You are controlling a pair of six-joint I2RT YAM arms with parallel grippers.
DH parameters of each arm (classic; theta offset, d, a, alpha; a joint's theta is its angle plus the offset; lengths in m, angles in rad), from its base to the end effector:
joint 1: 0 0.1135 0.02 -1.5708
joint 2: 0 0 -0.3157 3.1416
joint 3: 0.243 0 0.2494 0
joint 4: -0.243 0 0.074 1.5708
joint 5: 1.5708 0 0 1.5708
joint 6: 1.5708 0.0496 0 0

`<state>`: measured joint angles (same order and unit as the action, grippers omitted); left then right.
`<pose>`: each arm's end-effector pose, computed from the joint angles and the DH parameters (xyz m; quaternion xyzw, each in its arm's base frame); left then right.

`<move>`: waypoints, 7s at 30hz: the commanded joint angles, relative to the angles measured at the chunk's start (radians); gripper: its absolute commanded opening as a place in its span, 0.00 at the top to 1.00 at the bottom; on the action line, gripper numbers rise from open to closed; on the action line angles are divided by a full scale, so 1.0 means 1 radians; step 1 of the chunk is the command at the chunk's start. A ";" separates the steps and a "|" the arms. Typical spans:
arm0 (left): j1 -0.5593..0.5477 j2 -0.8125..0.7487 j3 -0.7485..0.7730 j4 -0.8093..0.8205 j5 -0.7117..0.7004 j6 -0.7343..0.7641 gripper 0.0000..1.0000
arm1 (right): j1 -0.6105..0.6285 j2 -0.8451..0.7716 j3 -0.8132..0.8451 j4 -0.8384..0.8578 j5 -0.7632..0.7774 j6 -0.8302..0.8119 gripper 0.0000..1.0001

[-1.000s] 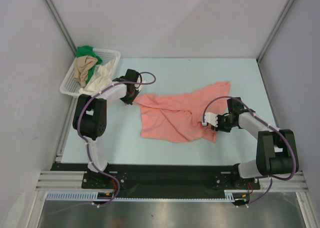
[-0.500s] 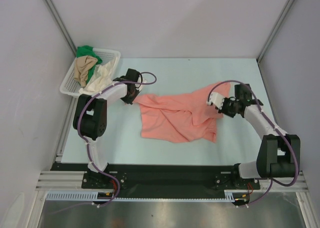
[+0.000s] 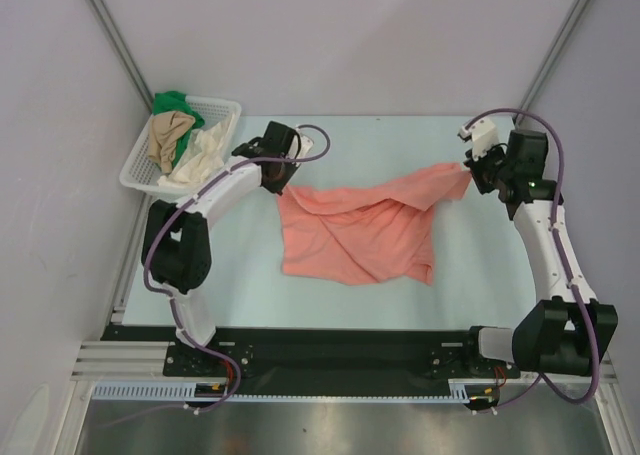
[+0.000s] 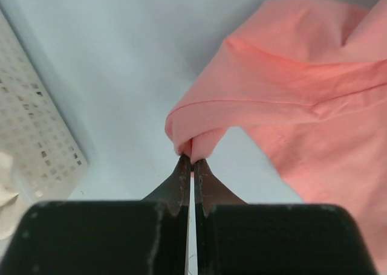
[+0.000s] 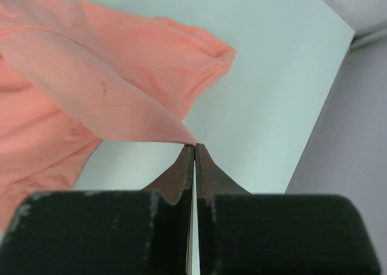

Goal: Fold and stack the t-shirts
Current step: Flatten the tshirt out, then fold the tshirt

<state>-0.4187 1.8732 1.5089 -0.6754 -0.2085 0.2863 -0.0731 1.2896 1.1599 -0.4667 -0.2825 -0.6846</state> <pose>0.3912 -0.1629 0.2790 0.3057 0.9101 0.0829 0.2671 0.2811 -0.0067 0.3767 -0.3262 0.8144 -0.0558 0.4766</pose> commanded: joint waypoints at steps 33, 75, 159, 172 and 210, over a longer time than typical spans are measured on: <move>-0.092 -0.543 0.455 -0.228 0.142 0.091 1.00 | -0.163 -0.211 0.779 -0.104 0.020 0.490 1.00; -0.048 -0.379 0.289 0.194 -0.043 0.266 1.00 | -0.163 0.077 0.612 0.304 0.103 0.365 1.00; 0.173 0.489 0.458 0.393 -0.135 0.261 1.00 | 0.038 1.246 1.233 0.339 0.140 0.287 1.00; 0.213 0.547 0.559 0.427 -0.173 0.280 0.99 | 0.062 1.352 1.345 0.433 0.167 0.329 1.00; 0.205 0.080 0.008 0.547 -0.083 0.303 0.99 | 0.029 0.427 0.324 0.286 0.055 0.289 1.00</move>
<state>-0.2138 2.0338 1.5459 -0.1612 -0.3000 0.5774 -0.0376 1.8153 1.5303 -0.1711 -0.2184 -0.3969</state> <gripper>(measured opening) 0.011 0.009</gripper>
